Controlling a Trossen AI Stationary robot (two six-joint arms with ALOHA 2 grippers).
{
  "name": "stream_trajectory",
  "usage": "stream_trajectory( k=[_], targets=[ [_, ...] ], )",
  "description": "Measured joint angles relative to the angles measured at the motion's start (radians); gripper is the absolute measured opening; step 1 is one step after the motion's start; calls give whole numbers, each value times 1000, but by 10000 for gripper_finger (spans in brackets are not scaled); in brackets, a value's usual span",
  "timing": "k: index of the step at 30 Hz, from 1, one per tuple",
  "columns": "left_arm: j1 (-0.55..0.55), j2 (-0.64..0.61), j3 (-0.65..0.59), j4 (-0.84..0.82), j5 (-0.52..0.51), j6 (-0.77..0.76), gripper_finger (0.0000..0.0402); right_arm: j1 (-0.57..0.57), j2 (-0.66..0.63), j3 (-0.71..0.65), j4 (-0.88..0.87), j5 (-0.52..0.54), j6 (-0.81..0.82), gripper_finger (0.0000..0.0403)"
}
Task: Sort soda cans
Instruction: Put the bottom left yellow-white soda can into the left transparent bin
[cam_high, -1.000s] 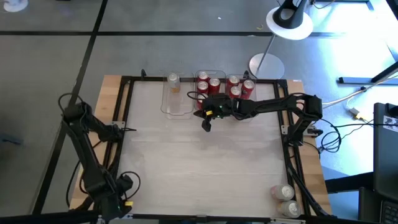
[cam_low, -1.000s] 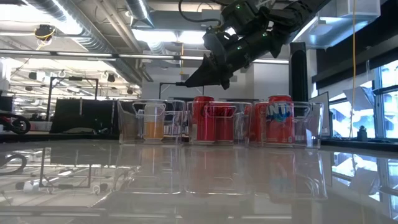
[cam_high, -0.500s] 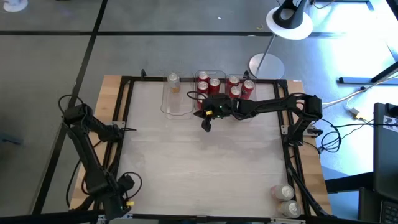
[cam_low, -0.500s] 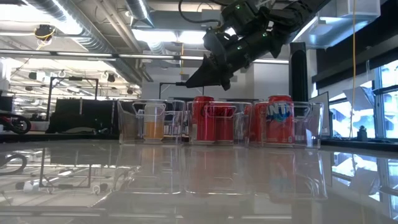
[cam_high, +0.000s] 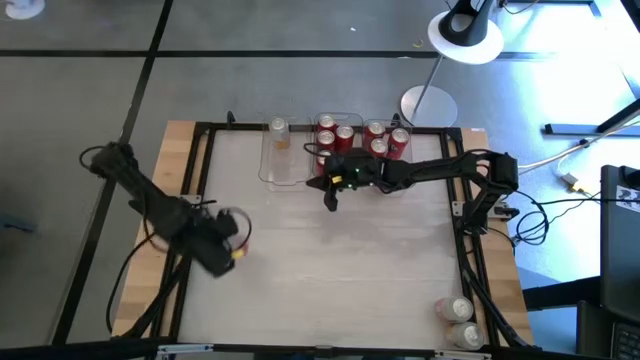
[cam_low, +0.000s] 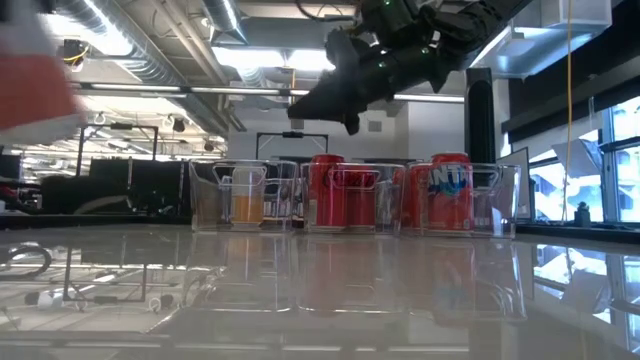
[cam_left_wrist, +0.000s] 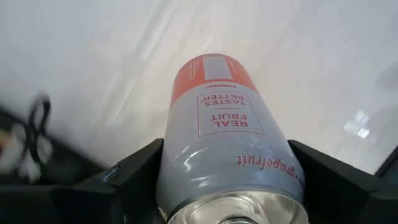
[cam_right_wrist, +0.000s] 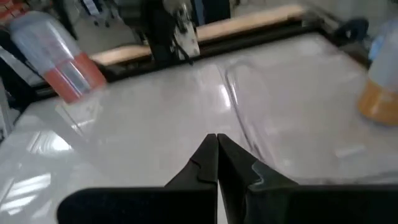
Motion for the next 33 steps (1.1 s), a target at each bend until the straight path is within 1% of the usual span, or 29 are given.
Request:
stream_trajectory(
  k=[2, 7, 10, 13, 17, 22, 27, 31, 33],
  targets=[
    [79, -43, 2, 20, -33, 89, 291, 0, 0, 0, 35, -17, -1, 3],
    [263, -88, 2, 59, -44, 321, 291, 8, 0, 0, 152, -103, 8, 3],
    [346, -87, 2, 125, -53, 449, 291, 29, 0, 0, 191, -104, 11, 3],
    [404, -86, 2, 234, -68, 570, 291, 49, 1, 0, 205, -103, 3, 3],
    [462, -85, 2, 353, -67, 706, 291, 68, 2, 0, 203, -78, 2, 3],
    [513, -85, 2, 446, -90, 802, 291, 78, 2, 0, 200, -77, 2, 3],
    [531, -84, 0, 488, -108, 848, 291, 85, 2, 0, 162, -49, 1, 3],
    [531, -84, 0, 525, -142, 865, 291, 85, 7, 0, 153, -41, 1, 3],
    [531, -84, 0, 566, -153, 883, 290, 85, 13, 0, 151, -34, 2, 3]
  ],
)
